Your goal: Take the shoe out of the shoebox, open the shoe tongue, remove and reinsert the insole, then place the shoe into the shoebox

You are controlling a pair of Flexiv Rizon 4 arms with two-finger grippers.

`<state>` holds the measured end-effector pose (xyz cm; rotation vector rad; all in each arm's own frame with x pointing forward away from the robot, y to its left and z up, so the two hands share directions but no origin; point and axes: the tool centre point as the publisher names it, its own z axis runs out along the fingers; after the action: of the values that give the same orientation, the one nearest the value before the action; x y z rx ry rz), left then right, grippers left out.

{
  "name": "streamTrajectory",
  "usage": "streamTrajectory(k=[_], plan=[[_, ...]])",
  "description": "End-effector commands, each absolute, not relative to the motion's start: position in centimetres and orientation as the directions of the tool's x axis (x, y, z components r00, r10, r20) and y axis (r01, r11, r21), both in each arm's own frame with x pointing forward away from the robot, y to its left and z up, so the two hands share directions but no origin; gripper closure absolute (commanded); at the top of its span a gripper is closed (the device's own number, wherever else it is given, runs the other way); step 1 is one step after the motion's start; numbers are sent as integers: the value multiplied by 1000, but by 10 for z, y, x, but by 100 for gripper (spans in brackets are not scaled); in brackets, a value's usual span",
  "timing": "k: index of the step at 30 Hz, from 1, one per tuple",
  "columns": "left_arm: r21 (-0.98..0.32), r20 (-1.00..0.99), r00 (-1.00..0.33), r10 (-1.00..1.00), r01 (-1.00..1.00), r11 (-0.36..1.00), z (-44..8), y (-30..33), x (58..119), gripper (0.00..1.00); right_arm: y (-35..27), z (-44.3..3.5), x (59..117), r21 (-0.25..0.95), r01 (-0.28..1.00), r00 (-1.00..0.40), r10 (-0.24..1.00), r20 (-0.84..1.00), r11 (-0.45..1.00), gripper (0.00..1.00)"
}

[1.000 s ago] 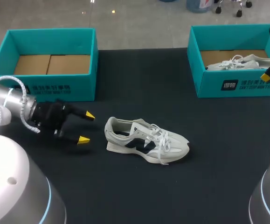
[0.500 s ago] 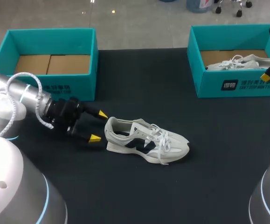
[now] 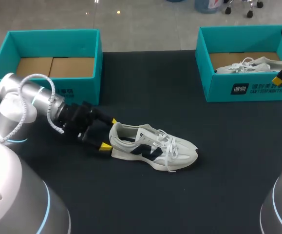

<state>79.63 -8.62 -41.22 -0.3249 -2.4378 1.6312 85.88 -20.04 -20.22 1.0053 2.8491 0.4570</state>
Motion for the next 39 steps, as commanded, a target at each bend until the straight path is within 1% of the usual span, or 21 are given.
streamTrajectory(k=[1,20,39], plan=[[-926,38,-956,293,77,371,-415,-89,795,0,-201,-202,860,306,600,-780,625,19,739,0],[-927,24,-970,244,70,368,-420,-103,781,0,-201,-202,860,306,600,-780,625,19,739,0],[-936,30,-965,260,64,347,-425,-121,783,0,-201,-202,860,306,600,-780,625,19,739,0]])
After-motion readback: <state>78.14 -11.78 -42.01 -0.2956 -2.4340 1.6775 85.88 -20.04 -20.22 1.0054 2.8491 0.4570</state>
